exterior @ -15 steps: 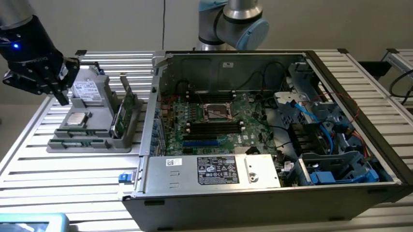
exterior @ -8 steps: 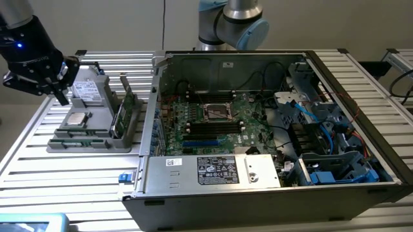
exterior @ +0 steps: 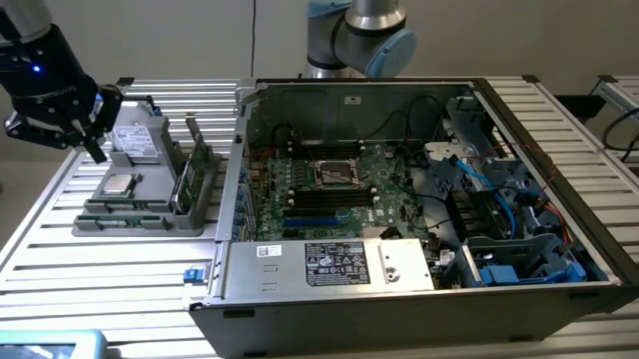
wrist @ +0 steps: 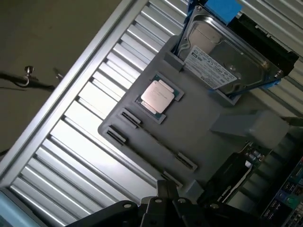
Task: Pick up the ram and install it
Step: 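Pick up the ram and move it above insertion slot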
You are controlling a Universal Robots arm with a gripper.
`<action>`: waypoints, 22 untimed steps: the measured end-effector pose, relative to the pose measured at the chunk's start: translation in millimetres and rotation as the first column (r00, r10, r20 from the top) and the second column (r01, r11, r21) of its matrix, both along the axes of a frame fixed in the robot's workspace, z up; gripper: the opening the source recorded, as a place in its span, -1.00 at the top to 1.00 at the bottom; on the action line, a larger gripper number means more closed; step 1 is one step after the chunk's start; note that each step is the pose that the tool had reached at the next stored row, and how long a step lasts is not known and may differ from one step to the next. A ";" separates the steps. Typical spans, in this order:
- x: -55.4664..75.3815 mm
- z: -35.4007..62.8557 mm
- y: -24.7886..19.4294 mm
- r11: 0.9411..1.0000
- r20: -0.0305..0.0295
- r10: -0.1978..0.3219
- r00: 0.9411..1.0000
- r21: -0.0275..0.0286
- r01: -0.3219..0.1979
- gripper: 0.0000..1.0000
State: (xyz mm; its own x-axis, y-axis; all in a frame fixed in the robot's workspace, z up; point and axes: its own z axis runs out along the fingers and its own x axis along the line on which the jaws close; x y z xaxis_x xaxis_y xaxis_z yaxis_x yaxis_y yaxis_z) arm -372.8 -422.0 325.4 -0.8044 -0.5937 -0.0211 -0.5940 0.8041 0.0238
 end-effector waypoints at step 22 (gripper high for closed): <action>0.0 -0.6 0.0 0.921 0.003 0.389 0.921 -0.008 -0.389 0.79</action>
State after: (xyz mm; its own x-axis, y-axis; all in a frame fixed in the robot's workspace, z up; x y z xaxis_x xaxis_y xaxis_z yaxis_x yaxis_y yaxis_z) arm -372.8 -422.0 324.8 -0.5100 -0.8600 -0.0186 -0.8602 0.5098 0.0159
